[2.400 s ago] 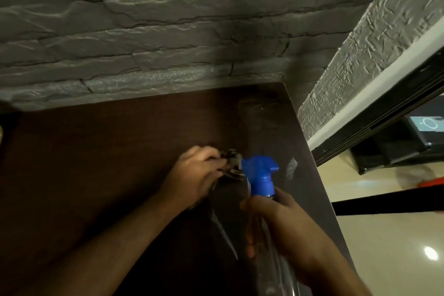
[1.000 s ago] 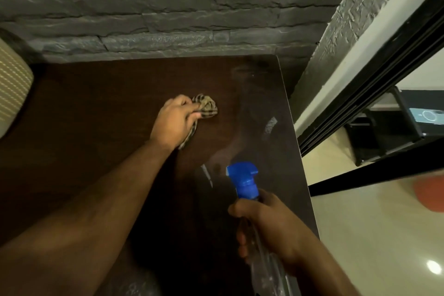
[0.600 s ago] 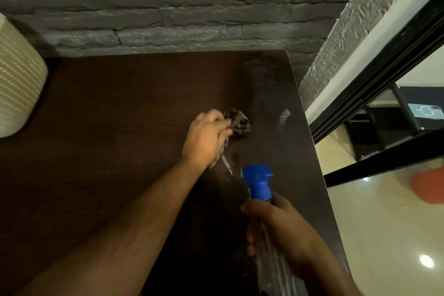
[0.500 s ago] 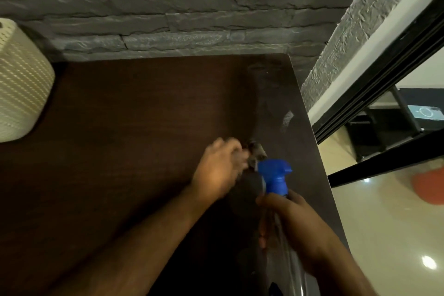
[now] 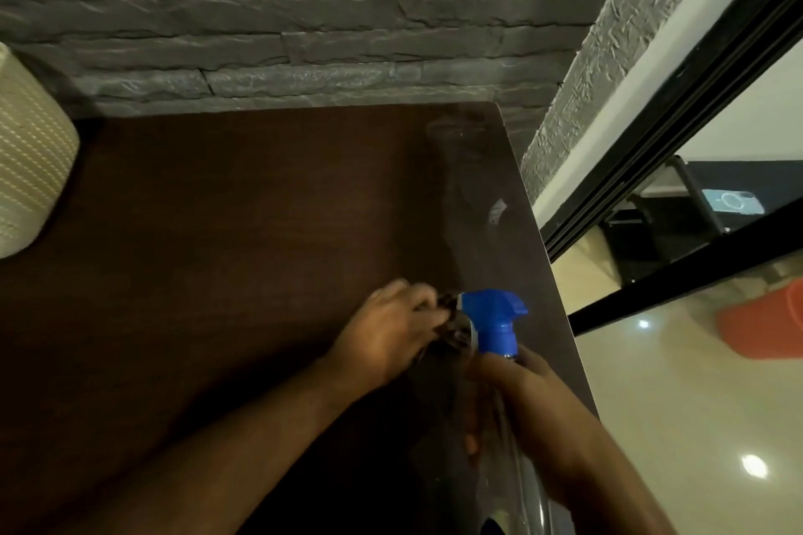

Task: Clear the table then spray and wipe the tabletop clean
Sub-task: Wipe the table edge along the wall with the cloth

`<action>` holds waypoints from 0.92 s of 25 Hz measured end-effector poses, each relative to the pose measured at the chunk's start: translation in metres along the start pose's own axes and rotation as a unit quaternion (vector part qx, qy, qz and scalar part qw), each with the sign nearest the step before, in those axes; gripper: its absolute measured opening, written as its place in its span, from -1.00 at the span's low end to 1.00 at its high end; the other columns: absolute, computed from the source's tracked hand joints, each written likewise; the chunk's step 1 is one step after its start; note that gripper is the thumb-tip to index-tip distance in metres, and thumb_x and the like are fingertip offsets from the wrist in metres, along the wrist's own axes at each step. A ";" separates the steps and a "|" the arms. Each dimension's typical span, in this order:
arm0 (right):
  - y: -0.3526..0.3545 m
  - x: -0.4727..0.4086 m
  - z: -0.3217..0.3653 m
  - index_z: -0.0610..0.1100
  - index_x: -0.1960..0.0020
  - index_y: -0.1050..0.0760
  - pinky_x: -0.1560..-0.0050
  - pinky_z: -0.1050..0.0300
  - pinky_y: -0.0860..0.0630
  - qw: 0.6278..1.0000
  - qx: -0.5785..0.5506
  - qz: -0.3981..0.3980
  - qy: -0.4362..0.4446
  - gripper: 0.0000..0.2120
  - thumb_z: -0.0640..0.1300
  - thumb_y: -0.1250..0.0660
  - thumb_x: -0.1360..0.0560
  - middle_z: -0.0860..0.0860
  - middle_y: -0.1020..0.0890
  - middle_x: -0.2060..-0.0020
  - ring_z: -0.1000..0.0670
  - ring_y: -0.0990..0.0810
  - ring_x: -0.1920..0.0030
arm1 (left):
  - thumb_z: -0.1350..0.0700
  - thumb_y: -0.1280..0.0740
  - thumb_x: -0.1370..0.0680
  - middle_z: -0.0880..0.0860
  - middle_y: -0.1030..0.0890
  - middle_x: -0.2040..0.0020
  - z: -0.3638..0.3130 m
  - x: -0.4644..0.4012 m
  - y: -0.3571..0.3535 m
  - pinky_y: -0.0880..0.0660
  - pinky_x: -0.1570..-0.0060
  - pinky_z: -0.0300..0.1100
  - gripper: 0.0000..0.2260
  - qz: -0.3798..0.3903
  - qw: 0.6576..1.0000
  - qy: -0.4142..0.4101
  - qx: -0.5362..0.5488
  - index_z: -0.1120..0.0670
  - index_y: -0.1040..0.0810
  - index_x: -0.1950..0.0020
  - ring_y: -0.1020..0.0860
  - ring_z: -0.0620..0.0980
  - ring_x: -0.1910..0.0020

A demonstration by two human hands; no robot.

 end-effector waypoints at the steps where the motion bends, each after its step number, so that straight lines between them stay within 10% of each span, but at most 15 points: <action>1: 0.001 0.002 -0.004 -0.32 -0.14 -0.40 0.43 0.07 -0.47 1.000 -0.004 0.001 -0.002 -0.72 -0.22 -0.28 -0.48 -0.27 -0.49 0.37 -0.12 -0.50 0.50 | -0.01 -0.22 -0.54 -0.06 -0.48 -0.05 0.008 0.016 0.005 -0.41 0.10 -0.14 -0.83 -0.011 1.000 -0.020 0.015 -0.09 -0.54 -0.06 -0.45 -0.03 0.08; 6: 0.011 0.011 -0.027 -0.25 -0.16 -0.37 0.42 0.06 -0.47 1.000 -0.002 -0.003 0.000 -0.70 -0.19 -0.30 -0.47 -0.25 -0.51 0.37 -0.12 -0.52 0.50 | 0.09 -0.32 -0.56 0.09 -0.54 -0.10 0.051 -0.048 0.040 -0.40 -0.09 -0.03 -0.79 -0.075 0.972 0.219 -0.048 0.07 -0.62 -0.16 -0.47 0.14 -0.03; 12: 0.011 0.032 -0.041 -0.21 -0.09 -0.40 0.51 0.18 -0.44 1.000 0.013 0.022 0.009 -0.79 -0.18 -0.28 -0.49 -0.20 -0.52 0.45 -0.09 -0.50 0.54 | -0.03 -0.26 -0.55 0.01 -0.55 -0.04 -0.017 0.050 0.012 -0.45 0.01 -0.08 -0.77 -0.007 1.000 0.019 0.019 0.00 -0.63 -0.09 -0.46 0.01 0.06; 17: 0.018 0.038 -0.059 -0.13 -0.09 -0.40 0.37 0.02 -0.49 0.999 0.024 0.027 -0.003 -0.82 -0.21 -0.27 -0.49 -0.17 -0.54 0.40 -0.11 -0.53 0.47 | 0.06 -0.32 -0.55 0.09 -0.53 -0.09 0.023 -0.023 0.024 -0.38 -0.08 -0.09 -0.78 -0.108 0.961 0.250 -0.043 0.06 -0.62 -0.16 -0.47 0.13 -0.04; 23: 0.022 0.060 -0.078 -0.15 -0.11 -0.39 0.36 0.05 -0.51 0.997 0.028 0.062 -0.040 -0.74 -0.17 -0.34 -0.46 -0.15 -0.54 0.40 -0.09 -0.53 0.45 | 0.08 -0.37 -0.52 0.00 -0.53 -0.01 -0.024 0.029 0.008 -0.44 0.05 -0.09 -0.76 -0.091 0.988 0.124 -0.004 0.06 -0.61 -0.18 -0.46 0.03 0.07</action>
Point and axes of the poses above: each hand's wrist, its own x-axis away from the middle knuckle, its own y-axis out of the back of the hand, z = x × y, the point moved 3 cm from there along -x, towards the middle knuckle
